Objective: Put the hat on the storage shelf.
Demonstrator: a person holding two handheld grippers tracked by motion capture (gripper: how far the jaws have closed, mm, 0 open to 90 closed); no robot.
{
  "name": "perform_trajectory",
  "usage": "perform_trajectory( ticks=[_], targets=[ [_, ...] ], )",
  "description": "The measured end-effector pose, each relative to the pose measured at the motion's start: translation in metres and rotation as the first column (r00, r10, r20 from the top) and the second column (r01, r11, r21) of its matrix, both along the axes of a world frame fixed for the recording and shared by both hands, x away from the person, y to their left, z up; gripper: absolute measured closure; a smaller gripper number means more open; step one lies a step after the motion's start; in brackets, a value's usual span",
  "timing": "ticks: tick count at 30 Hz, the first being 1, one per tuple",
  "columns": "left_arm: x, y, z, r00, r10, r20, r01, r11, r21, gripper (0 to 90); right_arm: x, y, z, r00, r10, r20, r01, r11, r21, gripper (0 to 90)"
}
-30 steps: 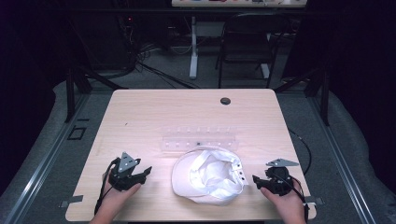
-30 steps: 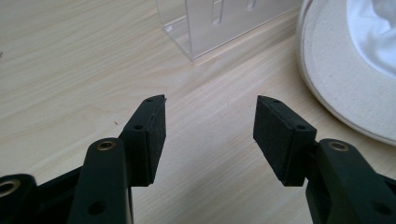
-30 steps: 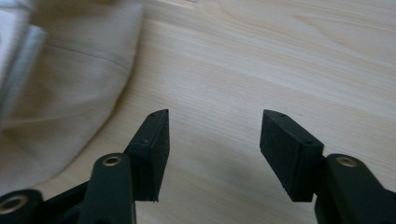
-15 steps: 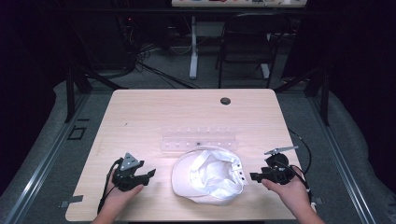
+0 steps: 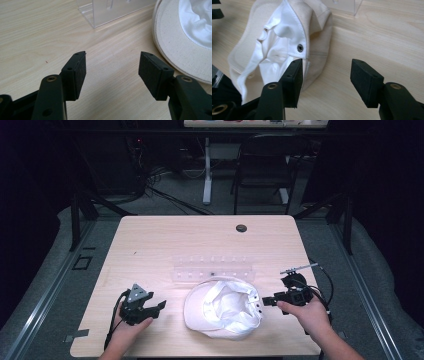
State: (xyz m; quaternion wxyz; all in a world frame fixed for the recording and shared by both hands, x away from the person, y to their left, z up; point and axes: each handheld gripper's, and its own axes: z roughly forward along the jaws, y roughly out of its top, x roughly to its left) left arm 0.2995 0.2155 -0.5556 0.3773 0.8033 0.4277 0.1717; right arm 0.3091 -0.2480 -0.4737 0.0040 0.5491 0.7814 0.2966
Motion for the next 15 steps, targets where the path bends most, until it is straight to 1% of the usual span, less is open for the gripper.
perform_trajectory(
  ticks=[4,5,7,8,9,10,11,12,13,15],
  targets=[
    [-0.001,-0.003,-0.001,1.0000,-0.006,0.001,0.006,1.0000,0.007,39.5,0.004,0.004,0.005,0.9999,-0.004,-0.011,0.004,1.000,0.015,43.8],
    [-0.001,-0.003,-0.001,1.0000,-0.007,0.004,0.007,0.9999,0.010,39.5,0.008,0.005,0.006,0.9996,0.004,-0.027,-0.003,1.000,0.023,43.7],
    [-0.001,-0.004,-0.001,0.9998,-0.017,0.007,0.017,0.9997,0.020,39.5,0.010,0.008,0.007,0.9990,0.003,-0.045,-0.002,0.999,0.037,43.6],
    [-0.001,-0.004,-0.001,0.9998,-0.017,0.007,0.017,0.9997,0.020,39.5,0.010,0.008,0.007,0.9990,0.003,-0.045,-0.002,0.999,0.037,43.6],
    [-0.001,-0.004,-0.001,0.9999,-0.014,0.007,0.014,0.9997,0.018,39.5,0.011,0.009,0.007,0.9983,0.009,-0.058,-0.007,0.999,0.041,43.9],
    [-0.001,-0.004,-0.001,0.9998,-0.017,0.008,0.017,0.9997,0.019,39.5,0.013,0.011,0.006,0.9967,0.006,-0.081,-0.001,0.998,0.057,44.2],
    [-0.001,-0.004,-0.001,0.9999,-0.012,0.006,0.012,0.9998,0.015,39.5,0.014,0.014,0.005,0.9947,0.014,-0.102,-0.007,0.997,0.072,44.2],
    [-0.001,-0.004,-0.001,0.9999,-0.012,0.006,0.012,0.9998,0.015,39.5,0.015,0.015,0.004,0.9941,0.012,-0.107,-0.004,0.997,0.074,44.2],
    [-0.001,-0.003,-0.001,0.9999,-0.011,0.008,0.011,0.9999,0.012,39.4,0.016,0.017,0.003,0.9928,0.024,-0.118,-0.016,0.998,0.064,44.1],
    [-0.001,-0.003,-0.001,0.9999,-0.009,0.008,0.009,0.9999,0.011,39.4,0.016,0.019,0.002,0.9925,0.023,-0.120,-0.016,0.998,0.063,44.1]
  ],
)
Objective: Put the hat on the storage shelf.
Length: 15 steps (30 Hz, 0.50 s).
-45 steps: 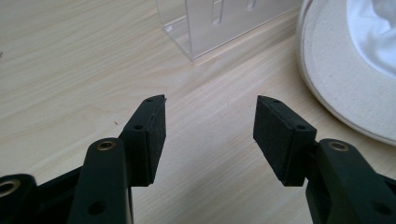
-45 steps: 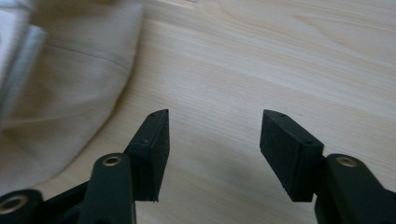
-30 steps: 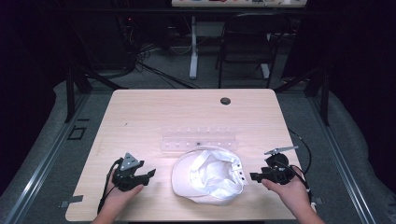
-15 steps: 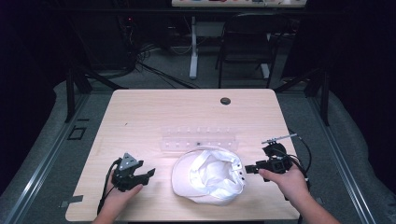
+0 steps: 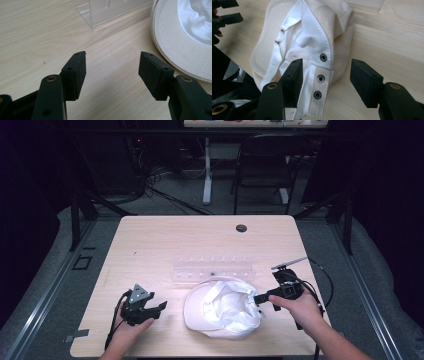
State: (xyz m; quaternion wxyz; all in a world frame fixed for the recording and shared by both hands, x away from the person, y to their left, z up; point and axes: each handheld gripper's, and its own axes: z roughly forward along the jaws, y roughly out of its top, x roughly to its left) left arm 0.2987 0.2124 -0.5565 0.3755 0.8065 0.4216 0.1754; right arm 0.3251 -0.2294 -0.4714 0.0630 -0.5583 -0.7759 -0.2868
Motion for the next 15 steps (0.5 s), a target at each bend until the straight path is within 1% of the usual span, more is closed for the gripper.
perform_trajectory(
  ticks=[1,2,3,4,5,6,7,8,9,10,13,14,15],
  targets=[
    [0.000,0.000,0.000,1.0000,0.000,0.000,0.000,1.0000,0.000,39.4,0.001,0.002,-0.002,1.0000,0.003,-0.007,-0.003,1.000,0.005,44.1],
    [0.000,0.000,0.000,1.0000,0.000,-0.001,0.000,1.0000,0.000,39.5,0.001,0.006,-0.006,0.9996,-0.015,-0.025,0.015,1.000,0.013,44.1],
    [0.000,0.000,0.000,1.0000,0.000,-0.001,0.000,1.0000,0.000,39.5,0.001,0.006,-0.006,0.9996,-0.015,-0.025,0.015,1.000,0.013,44.1],
    [0.000,0.000,0.000,1.0000,-0.003,-0.001,0.003,1.0000,0.002,39.5,0.002,0.005,-0.008,0.9994,0.007,-0.035,-0.006,1.000,0.011,44.1],
    [0.000,0.000,0.000,1.0000,-0.004,-0.001,0.004,1.0000,0.001,39.4,0.003,0.006,-0.010,0.9985,0.017,-0.053,-0.016,1.000,0.003,44.1],
    [0.000,0.000,0.000,1.0000,-0.005,-0.002,0.005,1.0000,0.000,39.4,0.003,0.009,-0.015,0.9982,-0.007,-0.060,0.008,1.000,0.023,44.1],
    [0.000,0.000,0.000,1.0000,-0.006,-0.003,0.006,1.0000,0.000,39.4,0.003,0.009,-0.015,0.9982,-0.007,-0.060,0.008,1.000,0.023,44.1],
    [0.000,0.000,0.000,1.0000,-0.008,-0.003,0.008,1.0000,0.002,39.3,0.005,0.010,-0.017,0.9958,0.013,-0.091,-0.012,1.000,0.015,44.2],
    [0.000,0.000,0.000,1.0000,-0.008,-0.003,0.008,1.0000,0.002,39.3,0.005,0.010,-0.017,0.9958,0.013,-0.091,-0.012,1.000,0.015,44.2],
    [0.000,-0.001,0.000,1.0000,-0.009,-0.004,0.009,1.0000,0.002,39.3,0.006,0.012,-0.021,0.9939,0.009,-0.110,-0.006,1.000,0.026,44.4],
    [0.000,-0.001,0.000,1.0000,-0.008,-0.005,0.008,1.0000,0.002,39.2,0.006,0.015,-0.025,0.9923,0.011,-0.123,-0.006,0.999,0.035,44.5],
    [0.000,-0.001,0.000,0.9999,-0.011,-0.007,0.011,0.9999,0.004,39.2,0.006,0.016,-0.027,0.9899,0.030,-0.139,-0.026,0.999,0.035,44.8],
    [0.000,-0.001,0.000,0.9999,-0.011,-0.007,0.011,0.9999,0.004,39.2,0.006,0.016,-0.027,0.9899,0.030,-0.139,-0.026,0.999,0.035,44.8]
  ],
)
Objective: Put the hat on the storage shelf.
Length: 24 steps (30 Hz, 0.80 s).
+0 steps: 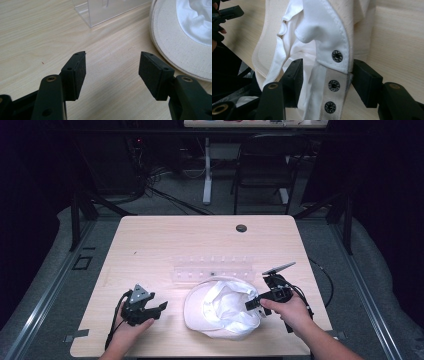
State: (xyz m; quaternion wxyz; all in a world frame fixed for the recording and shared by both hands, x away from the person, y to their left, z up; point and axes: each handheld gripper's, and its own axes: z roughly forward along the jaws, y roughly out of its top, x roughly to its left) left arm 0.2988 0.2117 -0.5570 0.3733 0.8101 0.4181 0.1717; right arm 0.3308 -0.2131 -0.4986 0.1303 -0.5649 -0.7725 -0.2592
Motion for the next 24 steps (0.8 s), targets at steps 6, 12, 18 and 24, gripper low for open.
perform_trajectory(
  ticks=[6,12,18,24],
  targets=[
    [0.000,0.000,-0.001,1.0000,-0.001,-0.002,0.001,1.0000,0.001,39.1,0.000,0.006,-0.002,0.9999,0.001,-0.015,-0.001,1.000,0.016,44.8],
    [0.000,0.000,-0.001,1.0000,0.004,-0.001,-0.004,1.0000,0.002,39.1,0.001,0.002,0.006,0.9999,-0.001,-0.015,0.002,0.999,0.046,45.2],
    [0.001,0.000,-0.001,1.0000,0.003,-0.001,-0.003,1.0000,0.002,39.0,0.002,0.001,0.016,0.9997,0.017,-0.017,-0.015,0.997,0.079,47.3],
    [0.001,0.000,-0.002,0.9999,0.010,-0.004,-0.010,0.9999,-0.005,38.9,0.002,0.001,0.023,0.9996,0.005,-0.029,-0.002,0.995,0.095,61.9]
  ],
)
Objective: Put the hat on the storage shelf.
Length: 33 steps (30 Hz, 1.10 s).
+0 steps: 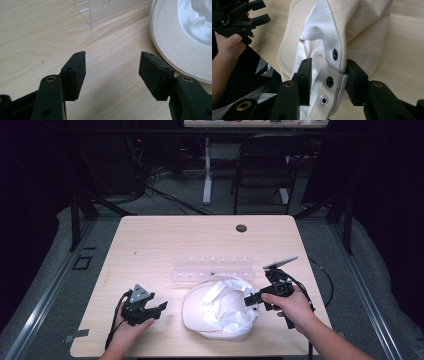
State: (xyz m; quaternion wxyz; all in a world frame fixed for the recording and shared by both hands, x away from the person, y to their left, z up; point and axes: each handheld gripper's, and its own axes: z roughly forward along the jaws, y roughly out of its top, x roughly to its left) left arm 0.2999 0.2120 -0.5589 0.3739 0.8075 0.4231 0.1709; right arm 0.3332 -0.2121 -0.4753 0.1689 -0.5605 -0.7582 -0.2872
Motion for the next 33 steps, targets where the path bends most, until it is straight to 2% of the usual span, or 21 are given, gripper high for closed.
perform_trajectory(
  ticks=[3,6,7,9,13,14,15,19,20,24,33],
  targets=[
    [0.000,0.000,0.000,1.0000,0.000,0.000,0.000,1.0000,0.000,38.9,0.000,0.001,0.000,0.9999,-0.014,0.004,0.014,1.000,0.018,69.3],
    [0.000,0.000,0.000,1.0000,-0.001,0.000,0.001,1.0000,0.000,38.9,0.000,0.001,0.000,0.9999,-0.009,0.005,0.009,1.000,0.006,74.7],
    [0.000,0.000,0.000,1.0000,-0.001,0.000,0.001,1.0000,0.002,38.9,0.000,0.002,-0.001,0.9994,-0.034,0.008,0.034,0.999,0.008,75.4],
    [0.000,0.000,0.000,1.0000,-0.002,0.000,0.002,1.0000,0.002,38.9,0.001,0.001,-0.001,0.9998,-0.018,-0.001,0.018,1.000,0.008,76.4],
    [0.000,0.000,0.000,1.0000,-0.002,0.000,0.002,1.0000,0.004,39.0,0.001,0.001,0.000,0.9998,-0.019,0.001,0.019,1.000,0.000,77.9],
    [0.000,0.000,0.000,1.0000,-0.002,0.000,0.002,1.0000,0.004,39.0,0.001,0.002,0.001,0.9996,-0.021,0.021,0.021,1.000,-0.016,78.8],
    [0.000,0.000,0.000,1.0000,-0.001,0.001,0.001,1.0000,0.004,39.0,0.001,0.002,0.002,0.9997,-0.017,0.020,0.018,1.000,-0.017,79.1],
    [0.000,0.000,0.000,1.0000,-0.003,0.002,0.003,1.0000,0.005,39.0,0.000,0.003,0.003,0.9988,-0.042,0.025,0.042,0.999,-0.011,79.6],
    [0.000,0.000,0.000,1.0000,-0.005,0.003,0.005,1.0000,0.008,38.9,0.001,0.001,0.004,0.9996,-0.021,0.020,0.021,1.000,-0.018,79.7],
    [0.000,0.000,0.000,1.0000,-0.002,0.001,0.002,1.0000,0.006,39.0,0.002,0.000,0.006,0.9993,-0.034,0.014,0.035,0.999,-0.015,80.1],
    [0.000,-0.001,0.000,1.0000,-0.001,0.002,0.001,1.0000,0.006,39.0,0.002,-0.002,0.010,0.9987,-0.034,0.037,0.034,0.999,-0.013,79.9]
  ],
)
